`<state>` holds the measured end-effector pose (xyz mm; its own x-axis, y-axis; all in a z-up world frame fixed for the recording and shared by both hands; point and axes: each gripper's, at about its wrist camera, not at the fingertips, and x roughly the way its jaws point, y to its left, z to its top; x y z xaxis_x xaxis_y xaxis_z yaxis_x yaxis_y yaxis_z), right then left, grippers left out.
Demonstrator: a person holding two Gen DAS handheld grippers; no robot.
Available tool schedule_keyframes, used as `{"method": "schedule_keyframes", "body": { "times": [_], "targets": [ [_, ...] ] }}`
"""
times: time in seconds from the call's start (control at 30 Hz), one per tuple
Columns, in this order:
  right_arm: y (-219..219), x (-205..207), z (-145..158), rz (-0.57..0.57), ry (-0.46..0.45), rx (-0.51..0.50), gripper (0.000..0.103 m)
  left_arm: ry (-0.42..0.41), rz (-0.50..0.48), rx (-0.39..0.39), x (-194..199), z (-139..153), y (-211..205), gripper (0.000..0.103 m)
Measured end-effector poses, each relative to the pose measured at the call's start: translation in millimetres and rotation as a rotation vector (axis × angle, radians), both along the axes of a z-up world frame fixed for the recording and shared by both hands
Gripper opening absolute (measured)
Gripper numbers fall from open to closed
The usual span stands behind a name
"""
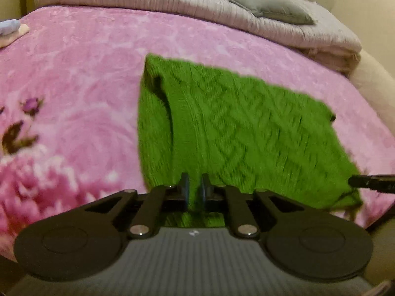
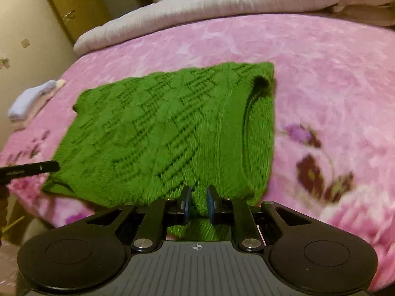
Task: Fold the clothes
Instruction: 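Lay the folded edge down and open both grippers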
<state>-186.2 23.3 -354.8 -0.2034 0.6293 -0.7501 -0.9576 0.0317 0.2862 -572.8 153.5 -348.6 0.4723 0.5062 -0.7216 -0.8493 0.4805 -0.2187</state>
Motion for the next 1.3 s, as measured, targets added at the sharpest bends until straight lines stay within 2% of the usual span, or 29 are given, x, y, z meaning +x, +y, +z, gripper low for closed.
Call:
{"method": "schedule_keyframes", "body": {
  "times": [0.1, 0.2, 0.27, 0.37, 0.43, 0.47, 0.53, 0.6, 0.67, 0.77, 0.9, 0.97, 1.07, 1.1, 1.17, 1.3],
  "targets": [
    [23, 10, 24, -0.001, -0.094, 0.106, 0.016, -0.005, -0.007, 0.09, 10, 18, 33, 0.01],
    [60, 24, 27, -0.024, -0.147, 0.175, 0.016, -0.004, -0.034, 0.17, 31, 23, 73, 0.01],
    [90, 32, 22, -0.042, -0.211, 0.204, 0.016, 0.022, -0.057, 0.192, 48, 16, 97, 0.01],
    [125, 38, 1, -0.028, -0.321, 0.193, 0.016, 0.102, -0.083, 0.184, 62, -12, 123, 0.011],
    [139, 47, -24, -0.022, -0.332, 0.141, 0.016, 0.142, -0.092, 0.153, 64, -38, 137, 0.013],
    [144, 53, -37, -0.023, -0.332, 0.112, 0.016, 0.113, -0.09, 0.154, 59, -44, 139, 0.013],
    [135, 69, -50, -0.044, -0.272, 0.159, 0.017, 0.054, -0.077, 0.143, 47, -48, 142, 0.013],
    [130, 86, -45, -0.098, -0.169, 0.136, 0.021, 0.046, -0.048, 0.115, 40, -41, 143, 0.007],
    [125, 99, -37, -0.148, -0.088, 0.108, 0.022, 0.049, -0.022, 0.111, 37, -28, 136, 0.006],
    [108, 88, -6, -0.158, -0.108, 0.129, 0.022, 0.042, -0.028, 0.103, 33, -11, 102, 0.007],
    [59, 44, 21, -0.107, -0.111, 0.173, 0.022, 0.054, -0.056, 0.077, 32, 2, 48, 0.007],
    [32, 17, 25, -0.079, -0.111, 0.17, 0.022, 0.06, -0.07, 0.064, 31, 8, 21, 0.008],
    [4, -18, 21, -0.052, -0.13, 0.145, 0.022, 0.107, -0.076, 0.031, 28, -4, -14, 0.008],
    [-5, -28, 15, -0.048, -0.147, 0.13, 0.022, 0.125, -0.072, 0.006, 26, -11, -23, 0.009],
    [-7, -38, -6, -0.054, -0.172, 0.054, 0.022, 0.13, -0.046, 0.023, 22, -17, -35, 0.011],
    [-9, -45, -2, -0.088, -0.184, 0.037, 0.022, 0.145, 0.014, 0.005, 23, 5, -43, 0.011]
  ]
}}
